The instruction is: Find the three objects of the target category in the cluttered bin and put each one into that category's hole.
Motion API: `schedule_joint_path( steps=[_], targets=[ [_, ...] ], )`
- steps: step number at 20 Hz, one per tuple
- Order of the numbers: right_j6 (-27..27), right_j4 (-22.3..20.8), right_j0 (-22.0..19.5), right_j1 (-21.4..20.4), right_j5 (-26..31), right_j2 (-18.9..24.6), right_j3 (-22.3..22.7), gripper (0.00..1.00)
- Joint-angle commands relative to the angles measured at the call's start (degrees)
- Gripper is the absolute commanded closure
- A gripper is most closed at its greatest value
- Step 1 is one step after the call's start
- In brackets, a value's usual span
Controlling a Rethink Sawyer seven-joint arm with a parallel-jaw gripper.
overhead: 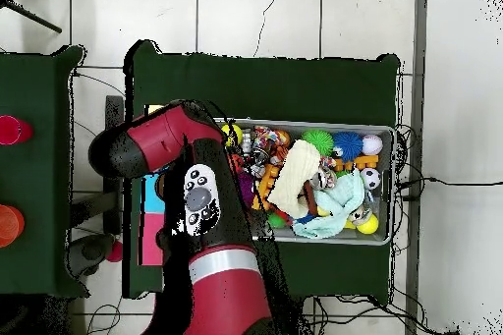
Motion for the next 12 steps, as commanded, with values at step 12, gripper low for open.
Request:
schedule_joint_path(
  steps=[12],
  targets=[
    [-2.9,-5.7,-1.5,12.7,-8.2,-1.5,-1.2,1.00]
  ],
)
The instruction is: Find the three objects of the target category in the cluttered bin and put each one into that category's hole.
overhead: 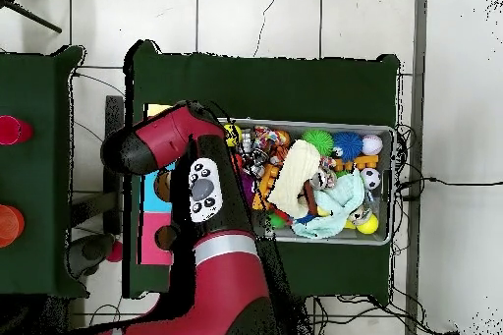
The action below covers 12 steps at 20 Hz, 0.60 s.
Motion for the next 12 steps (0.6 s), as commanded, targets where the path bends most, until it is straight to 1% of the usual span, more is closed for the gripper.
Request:
schedule_joint_path(
  steps=[1,4,6,8,10,12],
  targets=[
    [-3.7,-4.0,-1.7,7.7,-0.1,-0.7,2.0,1.00],
    [-5.7,-1.2,-2.5,3.3,5.3,0.9,4.5,1.00],
    [-7.5,1.1,-3.3,-0.5,9.6,2.1,6.0,1.00],
    [-10.0,3.8,-4.2,-4.6,15.6,3.6,6.9,1.00],
    [-12.0,6.3,-5.0,-8.0,21.9,4.9,7.0,1.00],
    [-13.5,7.9,-5.6,-9.9,26.9,5.8,6.2,1.00]
  ],
)
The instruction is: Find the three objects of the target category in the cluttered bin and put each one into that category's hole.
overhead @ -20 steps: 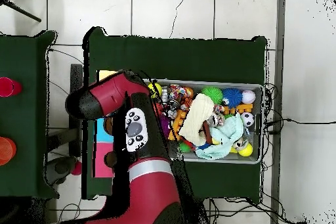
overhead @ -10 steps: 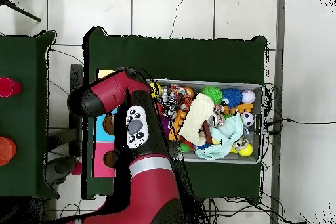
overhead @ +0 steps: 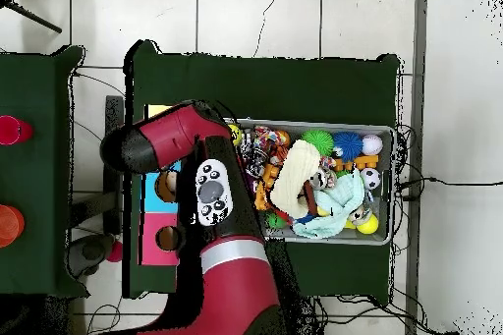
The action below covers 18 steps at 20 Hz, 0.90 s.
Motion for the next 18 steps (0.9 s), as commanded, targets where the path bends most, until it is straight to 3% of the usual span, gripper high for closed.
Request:
schedule_joint_path(
  steps=[1,9,18],
  targets=[
    [-14.1,5.2,-4.1,-7.9,20.6,5.1,3.7,1.00],
    [-16.0,6.4,-6.4,-10.2,25.4,8.3,2.9,1.00],
    [-17.5,3.9,-7.9,-9.8,23.5,10.4,3.3,1.00]
  ],
)
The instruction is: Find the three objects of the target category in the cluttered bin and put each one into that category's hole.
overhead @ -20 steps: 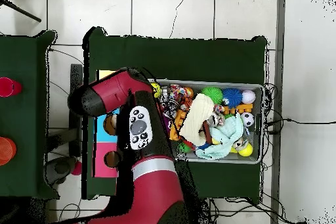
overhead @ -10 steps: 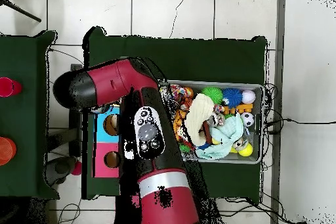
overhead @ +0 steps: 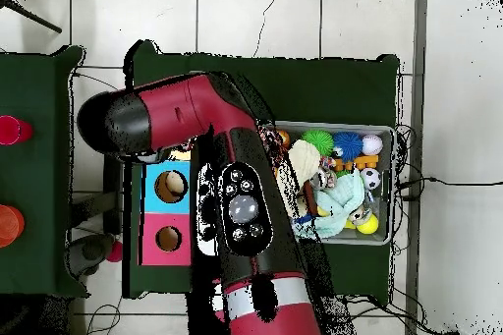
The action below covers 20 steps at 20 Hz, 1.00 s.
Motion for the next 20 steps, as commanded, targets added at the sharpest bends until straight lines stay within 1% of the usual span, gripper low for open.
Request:
schedule_joint_path(
  steps=[1,2,6,8,12,14,20],
  targets=[
    [-18.2,-2.7,-2.6,1.0,3.0,5.3,2.7,1.00],
    [-19.0,-3.9,-2.7,1.0,2.1,5.2,2.6,1.00],
    [-23.1,-11.7,-3.3,2.7,-5.0,4.8,1.2,1.00],
    [-23.1,-13.4,-4.0,3.3,-7.3,5.0,1.0,1.00],
    [-25.4,-14.9,-6.1,4.4,-7.6,6.2,0.5,1.00],
    [-25.7,-15.0,-7.3,4.9,-9.0,6.8,0.7,1.00],
    [-28.7,-16.3,-11.3,6.7,-12.4,8.7,0.8,1.00]
  ],
)
